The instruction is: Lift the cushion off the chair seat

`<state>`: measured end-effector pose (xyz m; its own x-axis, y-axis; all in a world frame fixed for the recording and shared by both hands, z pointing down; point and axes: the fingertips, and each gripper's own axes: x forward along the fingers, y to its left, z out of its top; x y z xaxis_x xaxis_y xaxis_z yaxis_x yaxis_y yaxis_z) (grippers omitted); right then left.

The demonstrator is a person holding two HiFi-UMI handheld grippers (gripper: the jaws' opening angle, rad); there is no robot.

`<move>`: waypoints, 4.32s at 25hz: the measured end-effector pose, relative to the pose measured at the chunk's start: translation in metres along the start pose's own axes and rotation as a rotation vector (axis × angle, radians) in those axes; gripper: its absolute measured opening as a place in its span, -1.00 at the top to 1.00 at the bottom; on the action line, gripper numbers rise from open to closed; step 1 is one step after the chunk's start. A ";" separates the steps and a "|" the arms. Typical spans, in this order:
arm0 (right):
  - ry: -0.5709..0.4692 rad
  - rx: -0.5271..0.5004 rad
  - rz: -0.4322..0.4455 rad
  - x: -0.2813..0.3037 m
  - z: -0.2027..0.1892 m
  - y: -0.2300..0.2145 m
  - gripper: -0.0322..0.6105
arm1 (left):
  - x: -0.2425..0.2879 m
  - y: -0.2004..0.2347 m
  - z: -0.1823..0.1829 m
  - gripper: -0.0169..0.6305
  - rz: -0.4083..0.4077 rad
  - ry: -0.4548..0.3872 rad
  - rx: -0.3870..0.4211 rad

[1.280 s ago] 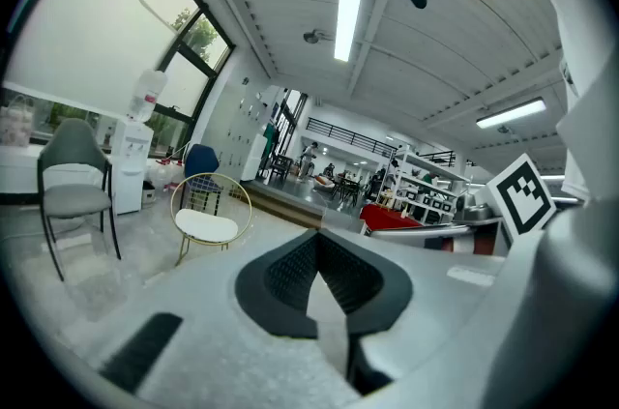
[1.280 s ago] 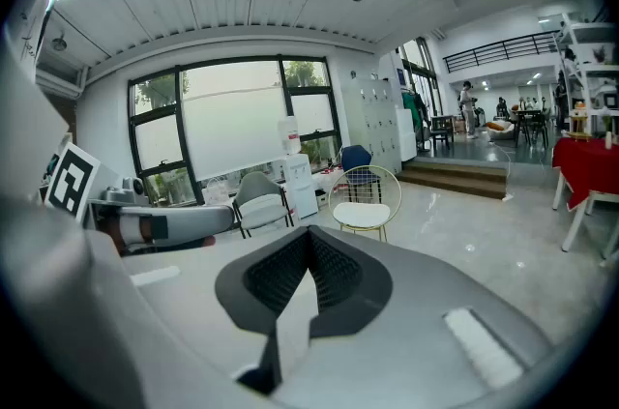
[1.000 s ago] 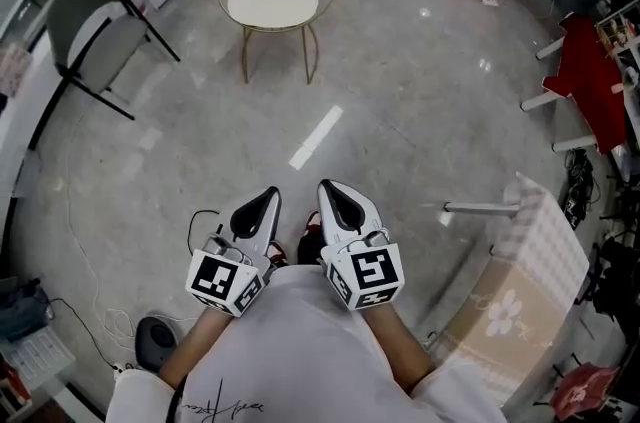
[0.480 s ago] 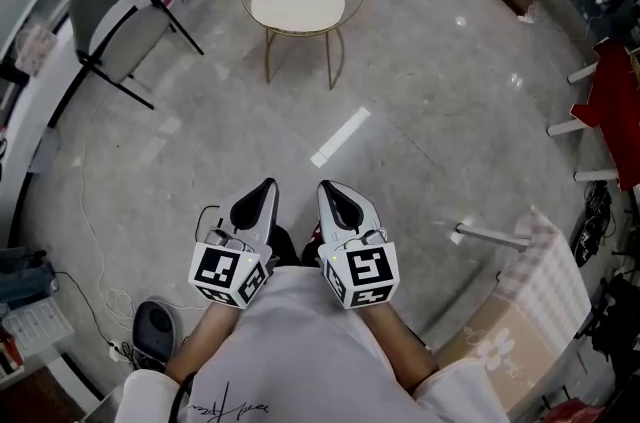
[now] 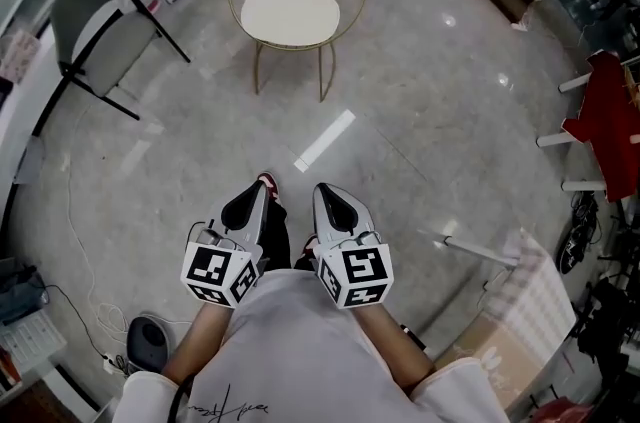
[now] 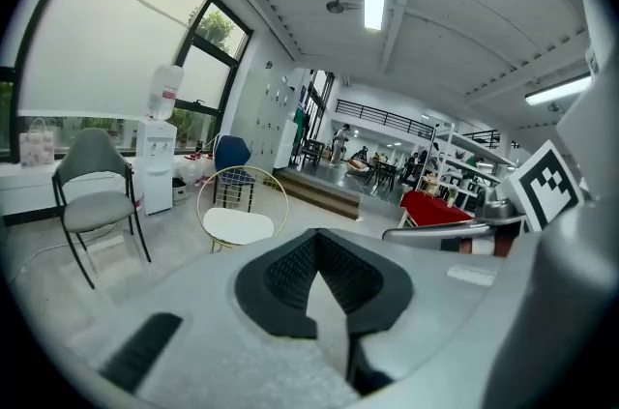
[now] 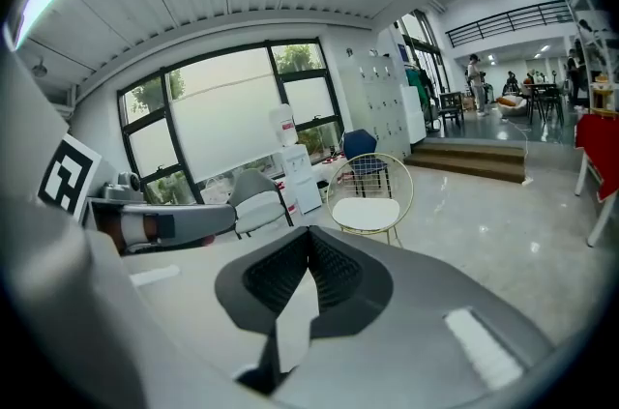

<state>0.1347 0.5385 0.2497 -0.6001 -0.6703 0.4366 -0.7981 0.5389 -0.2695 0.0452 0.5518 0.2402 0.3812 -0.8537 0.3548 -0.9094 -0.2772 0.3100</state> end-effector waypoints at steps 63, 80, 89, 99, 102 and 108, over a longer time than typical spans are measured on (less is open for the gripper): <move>0.040 0.023 0.019 0.418 0.259 -0.214 0.84 | 0.409 0.236 0.225 0.95 -0.022 0.104 -0.008; 0.227 0.061 0.012 0.478 0.198 -0.246 0.71 | 0.457 0.302 0.171 0.95 0.035 0.245 -0.129; 0.298 0.096 -0.072 0.487 0.165 -0.297 0.68 | 0.494 0.306 0.136 0.95 0.010 0.332 -0.151; 0.362 0.190 -0.127 0.527 0.111 -0.317 0.56 | 0.509 0.382 0.093 0.95 0.080 0.404 -0.193; 0.374 0.208 -0.152 0.536 0.099 -0.326 0.51 | 0.512 0.396 0.079 0.95 0.089 0.425 -0.196; 0.397 0.207 -0.174 0.569 0.081 -0.338 0.45 | 0.527 0.433 0.057 0.81 0.107 0.454 -0.201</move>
<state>0.0584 -0.0667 0.5193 -0.4215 -0.4729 0.7738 -0.9031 0.2959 -0.3111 -0.1572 -0.0430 0.5106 0.3620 -0.5827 0.7276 -0.9144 -0.0703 0.3986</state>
